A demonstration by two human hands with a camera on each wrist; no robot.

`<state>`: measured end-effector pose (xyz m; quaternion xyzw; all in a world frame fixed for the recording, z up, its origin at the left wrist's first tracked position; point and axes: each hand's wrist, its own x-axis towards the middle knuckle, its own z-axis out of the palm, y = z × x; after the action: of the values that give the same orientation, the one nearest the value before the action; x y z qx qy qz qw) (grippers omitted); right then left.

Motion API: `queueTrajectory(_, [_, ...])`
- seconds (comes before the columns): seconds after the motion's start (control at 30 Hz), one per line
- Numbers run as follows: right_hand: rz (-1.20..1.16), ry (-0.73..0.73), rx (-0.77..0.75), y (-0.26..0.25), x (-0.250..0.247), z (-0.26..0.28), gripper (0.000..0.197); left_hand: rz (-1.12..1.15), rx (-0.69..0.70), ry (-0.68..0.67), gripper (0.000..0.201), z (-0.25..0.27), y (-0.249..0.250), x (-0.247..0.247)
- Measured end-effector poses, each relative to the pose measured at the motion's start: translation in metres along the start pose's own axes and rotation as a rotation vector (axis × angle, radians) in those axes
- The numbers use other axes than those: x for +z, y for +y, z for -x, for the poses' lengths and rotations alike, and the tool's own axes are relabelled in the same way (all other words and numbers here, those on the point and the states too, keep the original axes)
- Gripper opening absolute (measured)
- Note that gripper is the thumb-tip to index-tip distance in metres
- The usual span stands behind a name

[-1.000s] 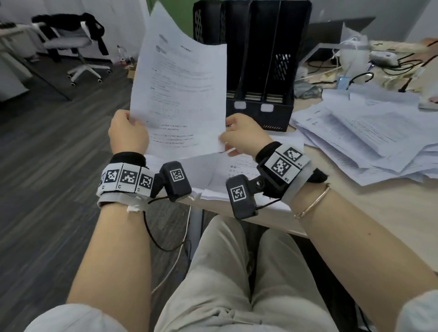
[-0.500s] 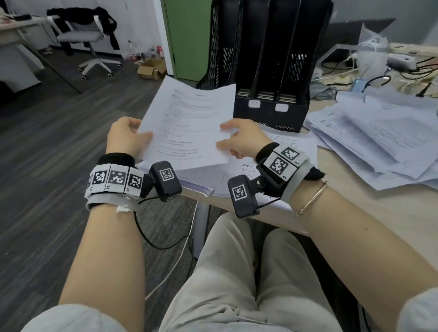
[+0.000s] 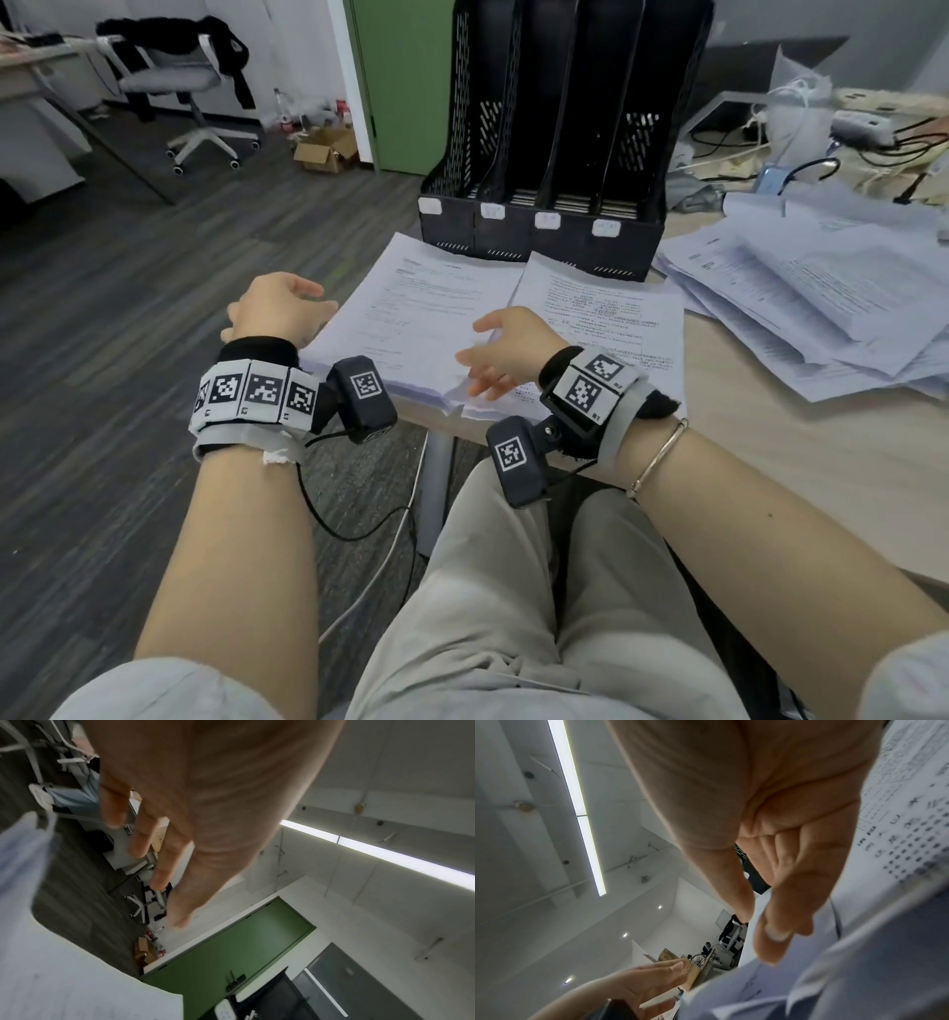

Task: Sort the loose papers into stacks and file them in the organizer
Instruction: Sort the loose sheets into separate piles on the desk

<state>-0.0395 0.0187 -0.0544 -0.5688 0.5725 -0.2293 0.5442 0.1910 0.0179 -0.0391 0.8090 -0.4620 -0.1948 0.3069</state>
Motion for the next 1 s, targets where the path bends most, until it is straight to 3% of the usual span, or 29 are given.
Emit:
queueTrajectory(0.3, [0.256, 0.239, -0.138, -0.003, -0.063, 0.023, 0.051, 0.168, 0.36, -0.13, 0.026, 0.035, 0.073, 0.031])
queueTrajectory(0.57, [0.335, 0.45, -0.125, 0.019, -0.146, 0.057, 0.042, 0.199, 0.559, -0.306, 0.025, 0.07, 0.151, 0.089])
queueTrajectory(0.77, [0.297, 0.649, 0.017, 0.057, -0.209, 0.074, 0.033, 0.179, 0.613, -0.502, 0.024, 0.093, 0.195, 0.134])
queueTrajectory(0.87, [0.297, 0.72, 0.112, 0.083, -0.237, 0.08, 0.015, 0.216, 0.566, -0.605, 0.025, 0.1, 0.212, 0.155])
queueTrajectory(1.0, [0.321, 0.723, 0.172, 0.112, -0.261, 0.079, 0.029, 0.246, 0.552, -0.655, 0.025, 0.108, 0.23, 0.178])
